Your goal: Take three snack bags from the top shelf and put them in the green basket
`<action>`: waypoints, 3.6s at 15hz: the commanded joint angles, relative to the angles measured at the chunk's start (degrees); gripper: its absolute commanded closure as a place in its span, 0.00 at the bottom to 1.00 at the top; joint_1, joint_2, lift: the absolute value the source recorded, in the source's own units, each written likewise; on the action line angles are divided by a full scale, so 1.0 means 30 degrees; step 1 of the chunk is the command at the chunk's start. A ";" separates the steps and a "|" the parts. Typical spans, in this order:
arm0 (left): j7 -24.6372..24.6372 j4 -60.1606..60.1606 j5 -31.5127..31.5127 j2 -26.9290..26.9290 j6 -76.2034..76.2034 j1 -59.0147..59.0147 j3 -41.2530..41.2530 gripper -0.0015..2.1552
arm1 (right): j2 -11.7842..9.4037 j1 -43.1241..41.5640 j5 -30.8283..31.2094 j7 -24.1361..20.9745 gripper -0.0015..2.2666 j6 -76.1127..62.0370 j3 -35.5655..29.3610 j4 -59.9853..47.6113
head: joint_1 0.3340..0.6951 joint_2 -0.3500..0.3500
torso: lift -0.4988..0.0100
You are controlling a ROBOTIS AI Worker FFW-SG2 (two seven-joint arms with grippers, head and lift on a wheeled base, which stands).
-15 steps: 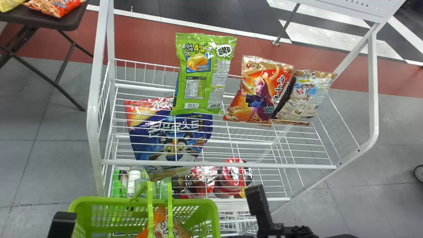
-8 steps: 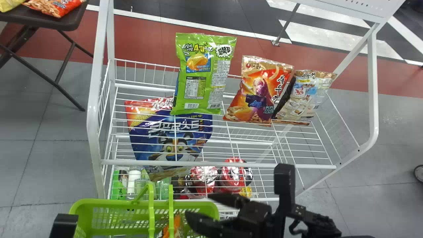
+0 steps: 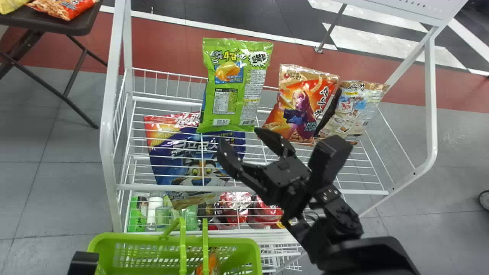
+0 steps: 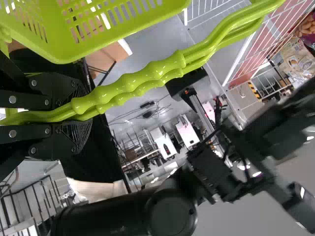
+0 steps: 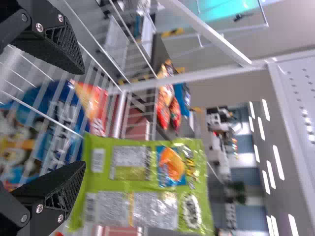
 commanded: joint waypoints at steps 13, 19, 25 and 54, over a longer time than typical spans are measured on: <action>-0.0167 0.0359 0.0030 0.0127 0.0117 -0.0497 0.0350 0.49 | -0.0119 -0.8961 0.1684 -0.4491 0.08 -0.3022 0.0581 1.0461 | 1.00 0.00 | 0.92; -0.0197 0.0417 0.0001 0.0127 0.0117 -0.0643 0.0437 0.49 | -0.0207 -0.9781 0.1362 -0.3026 0.75 -0.0561 0.0581 1.1017 | 1.00 0.00 | 0.92; -0.0109 0.0593 0.0118 0.0127 0.0117 -0.0848 0.0467 0.49 | -0.0207 -0.8229 0.0659 -0.1795 0.96 -0.1733 0.0347 0.9494 | 1.00 0.01 | 0.92; 0.1122 -0.0110 0.0147 0.0098 0.0234 -0.0321 0.0203 0.49 | -0.2023 0.3373 -0.3091 0.7374 0.95 2.3033 -0.2934 -0.7147 | 1.00 0.00 | 0.92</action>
